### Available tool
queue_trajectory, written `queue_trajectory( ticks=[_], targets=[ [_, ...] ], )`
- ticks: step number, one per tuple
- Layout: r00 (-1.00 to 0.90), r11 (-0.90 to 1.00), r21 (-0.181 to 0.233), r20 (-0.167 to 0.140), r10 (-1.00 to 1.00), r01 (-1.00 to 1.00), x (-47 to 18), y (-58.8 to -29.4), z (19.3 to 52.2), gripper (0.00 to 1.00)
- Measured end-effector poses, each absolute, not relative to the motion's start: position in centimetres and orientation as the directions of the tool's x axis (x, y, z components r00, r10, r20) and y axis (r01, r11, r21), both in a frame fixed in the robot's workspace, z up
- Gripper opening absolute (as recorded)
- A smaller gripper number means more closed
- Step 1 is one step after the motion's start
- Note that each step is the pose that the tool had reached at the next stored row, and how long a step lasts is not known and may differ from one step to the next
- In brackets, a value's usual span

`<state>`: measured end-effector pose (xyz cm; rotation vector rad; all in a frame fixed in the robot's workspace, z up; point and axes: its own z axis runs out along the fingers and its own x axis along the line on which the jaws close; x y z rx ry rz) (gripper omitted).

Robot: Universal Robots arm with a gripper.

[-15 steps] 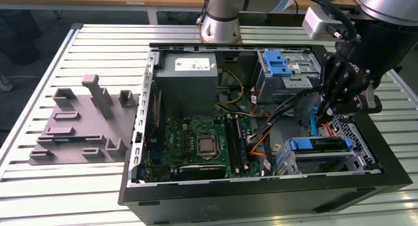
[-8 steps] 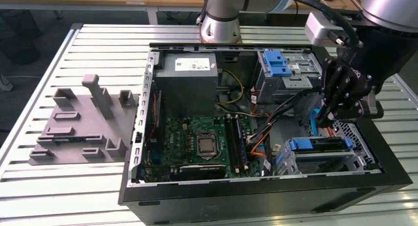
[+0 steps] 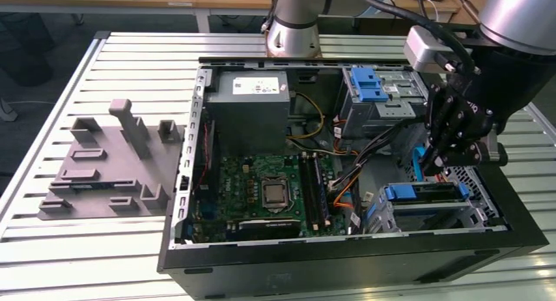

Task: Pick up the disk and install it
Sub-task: 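Insert the second disk wire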

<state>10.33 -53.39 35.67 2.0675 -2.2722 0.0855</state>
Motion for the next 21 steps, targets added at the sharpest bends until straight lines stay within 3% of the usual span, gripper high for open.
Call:
queue_trajectory(
  ticks=[21],
  targets=[
    [-0.093, 0.094, 0.015, 0.085, -0.992, -0.995, 11.1, -54.5, 34.4, 0.16]
  ],
)
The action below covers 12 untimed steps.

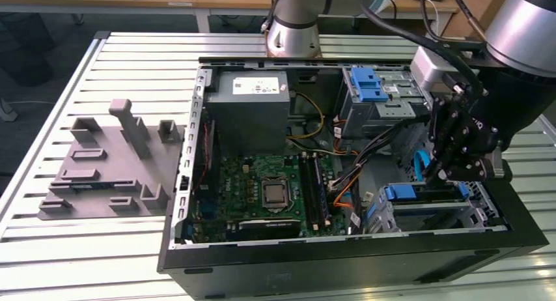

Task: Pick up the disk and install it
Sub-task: 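Insert the second disk wire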

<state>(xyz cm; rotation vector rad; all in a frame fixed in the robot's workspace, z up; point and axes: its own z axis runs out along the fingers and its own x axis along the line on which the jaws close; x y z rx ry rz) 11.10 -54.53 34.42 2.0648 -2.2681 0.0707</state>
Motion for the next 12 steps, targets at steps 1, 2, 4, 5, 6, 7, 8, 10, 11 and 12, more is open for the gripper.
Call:
queue_trajectory(
  ticks=[1, 2, 4, 5, 6, 7, 8, 10, 11, 12],
  targets=[
    [-0.093, 0.094, 0.016, 0.086, -0.992, -0.995, 11.11, -54.53, 34.38, 0.16],
    [-0.093, 0.094, 0.016, 0.086, -0.992, -0.995, 11.12, -54.54, 34.34, 0.16],
    [-0.093, 0.094, 0.016, 0.086, -0.992, -0.995, 11.13, -54.54, 34.21, 0.16],
    [-0.093, 0.094, 0.016, 0.086, -0.992, -0.995, 11.14, -54.54, 34.14, 0.16],
    [-0.093, 0.094, 0.016, 0.086, -0.992, -0.995, 11.16, -54.54, 34.08, 0.16],
    [-0.092, 0.094, 0.017, 0.086, -0.992, -0.995, 11.17, -54.54, 34.02, 0.16],
    [-0.092, 0.094, 0.017, 0.086, -0.992, -0.995, 11.18, -54.54, 33.97, 0.16],
    [-0.092, 0.094, 0.018, 0.083, -0.992, -0.995, 11.19, -54.54, 33.89, 0.16],
    [-0.093, 0.094, 0.018, 0.08, -0.992, -0.995, 11.19, -54.54, 33.86, 0.16],
    [-0.092, 0.094, 0.018, 0.077, -0.993, -0.995, 11.19, -54.54, 33.84, 0.16]
  ],
)
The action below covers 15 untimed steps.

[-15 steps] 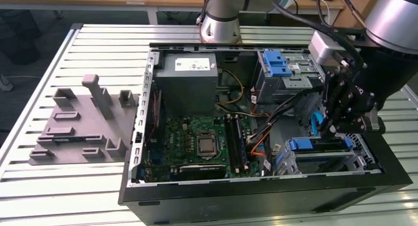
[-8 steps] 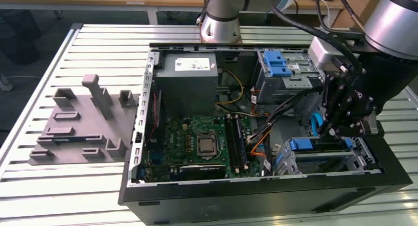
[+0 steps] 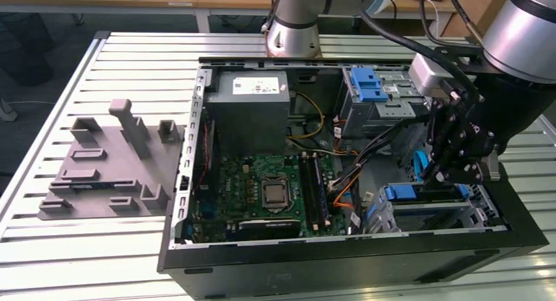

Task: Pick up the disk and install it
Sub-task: 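Insert the second disk wire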

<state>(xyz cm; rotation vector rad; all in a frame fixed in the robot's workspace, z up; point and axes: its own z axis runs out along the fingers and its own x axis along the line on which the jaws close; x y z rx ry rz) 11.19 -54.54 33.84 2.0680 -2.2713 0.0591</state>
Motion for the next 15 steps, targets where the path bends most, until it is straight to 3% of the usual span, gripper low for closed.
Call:
queue_trajectory(
  ticks=[15],
  targets=[
    [-0.092, 0.094, 0.019, 0.067, -0.993, -0.995, 11.24, -54.55, 33.58, 0.16]
  ],
)
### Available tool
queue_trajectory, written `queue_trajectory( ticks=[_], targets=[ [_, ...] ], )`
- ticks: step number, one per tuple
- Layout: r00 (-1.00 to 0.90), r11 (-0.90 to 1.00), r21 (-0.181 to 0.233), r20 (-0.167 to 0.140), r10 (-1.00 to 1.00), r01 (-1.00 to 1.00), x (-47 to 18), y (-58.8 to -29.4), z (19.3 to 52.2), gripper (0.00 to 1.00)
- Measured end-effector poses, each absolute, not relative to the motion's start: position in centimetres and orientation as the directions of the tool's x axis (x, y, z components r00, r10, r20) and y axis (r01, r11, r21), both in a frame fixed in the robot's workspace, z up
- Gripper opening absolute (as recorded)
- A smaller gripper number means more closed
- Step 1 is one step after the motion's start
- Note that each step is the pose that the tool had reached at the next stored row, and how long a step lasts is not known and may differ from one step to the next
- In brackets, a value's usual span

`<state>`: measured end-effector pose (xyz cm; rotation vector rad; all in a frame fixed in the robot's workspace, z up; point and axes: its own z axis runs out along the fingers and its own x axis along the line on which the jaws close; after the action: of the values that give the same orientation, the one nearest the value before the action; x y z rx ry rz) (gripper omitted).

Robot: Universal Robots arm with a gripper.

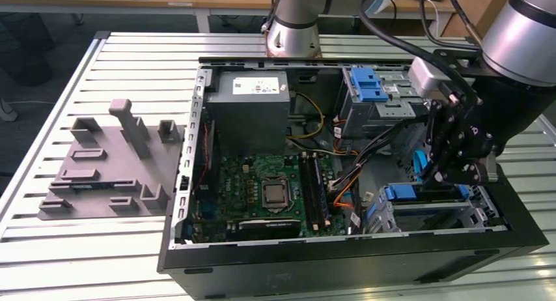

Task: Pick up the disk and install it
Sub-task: 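Insert the second disk wire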

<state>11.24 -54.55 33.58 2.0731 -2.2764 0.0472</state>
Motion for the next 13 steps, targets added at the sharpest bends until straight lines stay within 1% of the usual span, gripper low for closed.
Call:
queue_trajectory(
  ticks=[13],
  targets=[
    [-0.092, 0.094, 0.02, 0.066, -0.994, -0.995, 11.45, -54.55, 33.31, 0.16]
  ],
)
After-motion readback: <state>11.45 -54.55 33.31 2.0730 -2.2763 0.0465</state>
